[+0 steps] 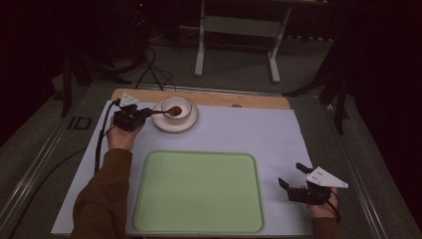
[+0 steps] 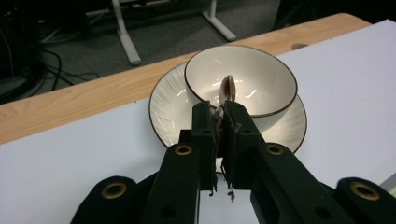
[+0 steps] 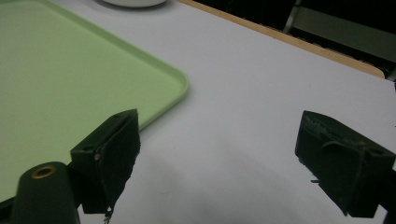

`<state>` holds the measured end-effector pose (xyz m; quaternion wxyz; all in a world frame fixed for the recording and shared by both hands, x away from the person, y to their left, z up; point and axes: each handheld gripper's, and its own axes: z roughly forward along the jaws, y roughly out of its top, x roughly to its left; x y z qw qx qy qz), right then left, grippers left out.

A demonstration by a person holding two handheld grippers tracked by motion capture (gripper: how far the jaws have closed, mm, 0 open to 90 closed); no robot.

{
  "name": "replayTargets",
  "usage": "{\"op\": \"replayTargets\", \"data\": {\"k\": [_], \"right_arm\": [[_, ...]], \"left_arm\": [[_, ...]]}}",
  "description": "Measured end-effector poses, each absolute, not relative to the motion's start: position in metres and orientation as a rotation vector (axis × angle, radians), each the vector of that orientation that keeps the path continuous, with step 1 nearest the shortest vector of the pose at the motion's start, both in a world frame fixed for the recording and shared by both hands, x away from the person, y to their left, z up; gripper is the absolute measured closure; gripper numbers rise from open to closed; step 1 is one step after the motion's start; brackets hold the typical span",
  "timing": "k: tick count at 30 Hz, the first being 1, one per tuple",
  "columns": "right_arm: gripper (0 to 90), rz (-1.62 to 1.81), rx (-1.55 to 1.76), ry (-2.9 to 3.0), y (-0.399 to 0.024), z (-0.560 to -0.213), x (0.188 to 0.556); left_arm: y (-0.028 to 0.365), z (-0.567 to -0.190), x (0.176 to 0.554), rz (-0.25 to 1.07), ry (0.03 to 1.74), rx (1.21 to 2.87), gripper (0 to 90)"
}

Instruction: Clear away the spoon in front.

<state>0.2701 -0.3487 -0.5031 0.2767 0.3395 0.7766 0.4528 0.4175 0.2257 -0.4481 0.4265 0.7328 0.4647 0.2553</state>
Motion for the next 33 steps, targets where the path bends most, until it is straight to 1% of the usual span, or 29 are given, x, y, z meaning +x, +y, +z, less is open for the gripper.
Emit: {"op": "replayTargets", "data": {"k": [17, 33], "right_arm": [[13.8, 1.217, 0.91, 2.086, -0.349, -0.503, 0.27], [13.8, 1.22, 0.909, 2.081, -0.349, -0.503, 0.27]], "left_arm": [[0.233, -0.425, 0.401, 0.672, 1.135, 1.768, 84.0], [0.237, -0.405, 0.378, 0.699, 1.082, 1.784, 83.9]]}}
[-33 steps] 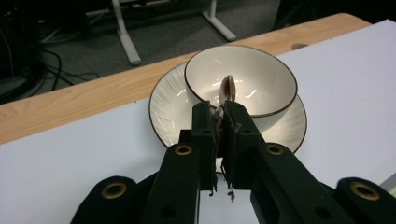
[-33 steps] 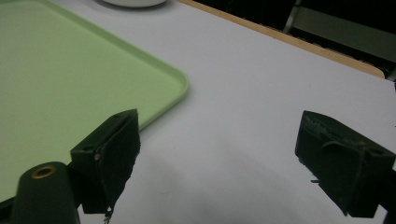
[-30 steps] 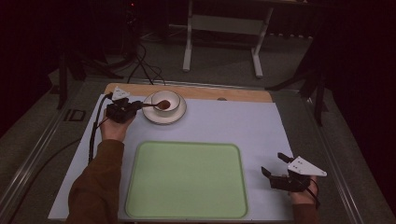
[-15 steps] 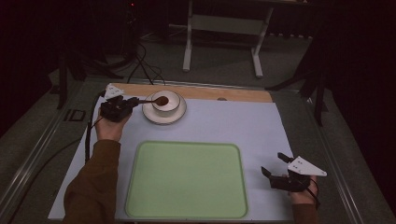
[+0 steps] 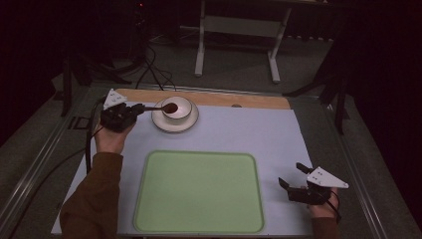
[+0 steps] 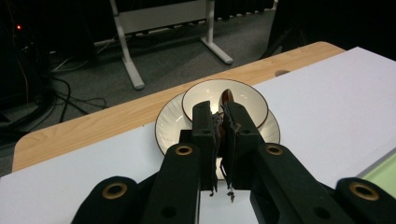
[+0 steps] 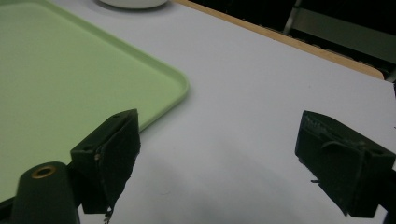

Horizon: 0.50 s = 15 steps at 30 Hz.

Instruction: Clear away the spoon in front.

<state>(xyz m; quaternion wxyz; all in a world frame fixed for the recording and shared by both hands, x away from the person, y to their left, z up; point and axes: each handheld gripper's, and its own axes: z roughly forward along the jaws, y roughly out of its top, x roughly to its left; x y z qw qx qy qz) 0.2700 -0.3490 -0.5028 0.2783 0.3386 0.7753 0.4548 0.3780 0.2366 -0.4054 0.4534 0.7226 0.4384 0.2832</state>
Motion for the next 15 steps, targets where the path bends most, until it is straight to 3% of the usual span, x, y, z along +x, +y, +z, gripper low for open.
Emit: {"op": "replayTargets", "data": {"k": [15], "right_arm": [[13.8, 1.221, 0.91, 2.079, -0.349, -0.503, 0.27]], "left_arm": [[0.237, -0.397, 0.358, 0.695, 1.057, 1.795, 83.9]]}}
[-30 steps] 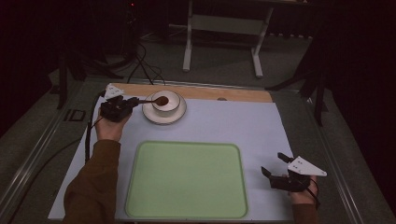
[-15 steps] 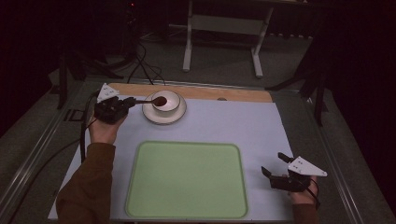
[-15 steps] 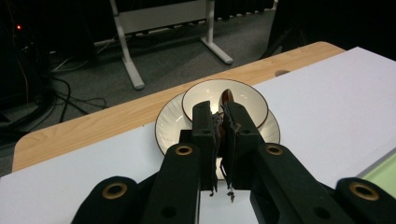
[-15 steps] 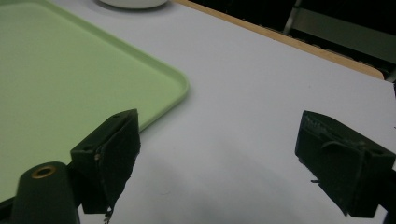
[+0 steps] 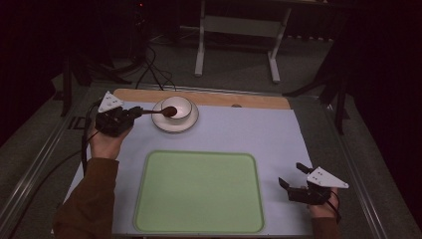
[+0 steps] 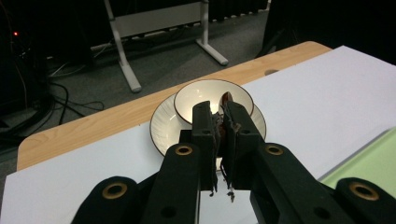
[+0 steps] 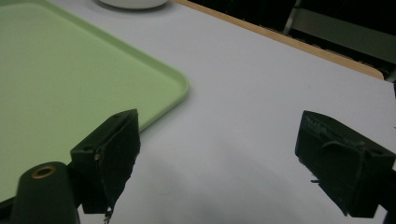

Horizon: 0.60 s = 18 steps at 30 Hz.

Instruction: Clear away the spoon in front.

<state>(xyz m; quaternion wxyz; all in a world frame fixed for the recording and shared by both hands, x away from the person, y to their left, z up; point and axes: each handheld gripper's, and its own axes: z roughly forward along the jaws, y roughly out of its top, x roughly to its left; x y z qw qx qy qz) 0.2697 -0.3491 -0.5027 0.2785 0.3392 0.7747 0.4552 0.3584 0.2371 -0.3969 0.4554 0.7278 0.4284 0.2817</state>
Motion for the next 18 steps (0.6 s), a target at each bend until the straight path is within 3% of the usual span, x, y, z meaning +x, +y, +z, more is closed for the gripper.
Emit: {"op": "replayTargets", "data": {"k": [18], "right_arm": [[13.8, 1.222, 0.911, 2.078, -0.349, -0.502, 0.269]], "left_arm": [[0.239, -0.397, 0.329, 0.669, 1.01, 1.851, 84.0]]}}
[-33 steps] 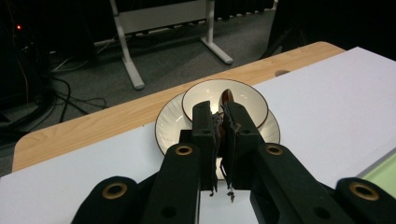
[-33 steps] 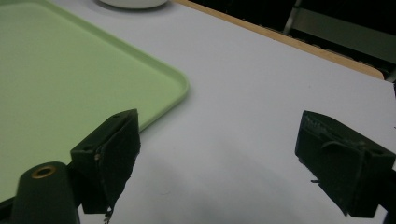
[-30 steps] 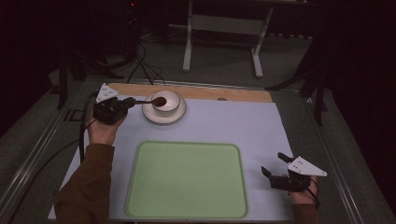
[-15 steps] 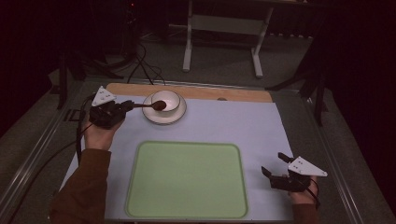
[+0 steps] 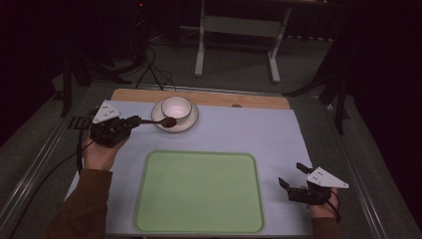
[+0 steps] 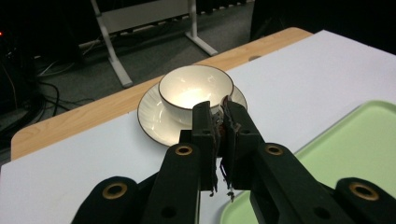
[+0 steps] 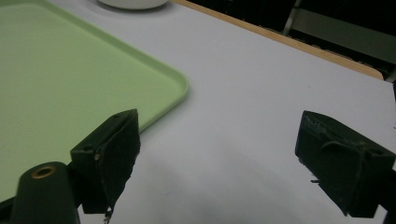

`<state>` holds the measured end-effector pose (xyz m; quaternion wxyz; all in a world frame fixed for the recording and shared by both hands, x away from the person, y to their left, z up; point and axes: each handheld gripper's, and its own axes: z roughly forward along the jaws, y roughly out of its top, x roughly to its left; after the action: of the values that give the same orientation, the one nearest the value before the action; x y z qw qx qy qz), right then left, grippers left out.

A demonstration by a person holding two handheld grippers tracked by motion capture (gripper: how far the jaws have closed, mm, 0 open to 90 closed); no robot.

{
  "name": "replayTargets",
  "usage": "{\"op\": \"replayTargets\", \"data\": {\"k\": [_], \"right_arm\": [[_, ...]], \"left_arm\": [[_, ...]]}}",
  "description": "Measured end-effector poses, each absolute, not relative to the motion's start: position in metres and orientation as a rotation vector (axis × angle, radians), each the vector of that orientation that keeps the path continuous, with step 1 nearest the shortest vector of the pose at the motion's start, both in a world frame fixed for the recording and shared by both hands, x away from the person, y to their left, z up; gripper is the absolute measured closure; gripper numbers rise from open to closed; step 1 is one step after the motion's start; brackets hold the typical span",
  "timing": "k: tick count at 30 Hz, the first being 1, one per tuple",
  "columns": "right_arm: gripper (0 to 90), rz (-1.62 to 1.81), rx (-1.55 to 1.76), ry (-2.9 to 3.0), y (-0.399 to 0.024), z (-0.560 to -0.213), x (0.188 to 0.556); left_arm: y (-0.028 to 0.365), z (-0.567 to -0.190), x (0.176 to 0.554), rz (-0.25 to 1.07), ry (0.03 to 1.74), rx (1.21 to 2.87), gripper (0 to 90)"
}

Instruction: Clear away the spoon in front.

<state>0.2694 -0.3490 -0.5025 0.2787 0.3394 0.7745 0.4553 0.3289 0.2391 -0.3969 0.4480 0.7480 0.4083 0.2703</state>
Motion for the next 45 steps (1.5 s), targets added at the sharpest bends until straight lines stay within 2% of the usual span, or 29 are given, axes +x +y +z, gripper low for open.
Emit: {"op": "replayTargets", "data": {"k": [36, 45], "right_arm": [[13.8, 1.219, 0.913, 2.081, -0.348, -0.502, 0.269], [13.8, 1.219, 0.915, 2.081, -0.348, -0.503, 0.269]], "left_arm": [[0.263, -0.424, 0.262, 0.601, 1.125, 1.873, 83.9], [0.259, -0.428, 0.27, 0.59, 1.197, 1.895, 83.8]]}}
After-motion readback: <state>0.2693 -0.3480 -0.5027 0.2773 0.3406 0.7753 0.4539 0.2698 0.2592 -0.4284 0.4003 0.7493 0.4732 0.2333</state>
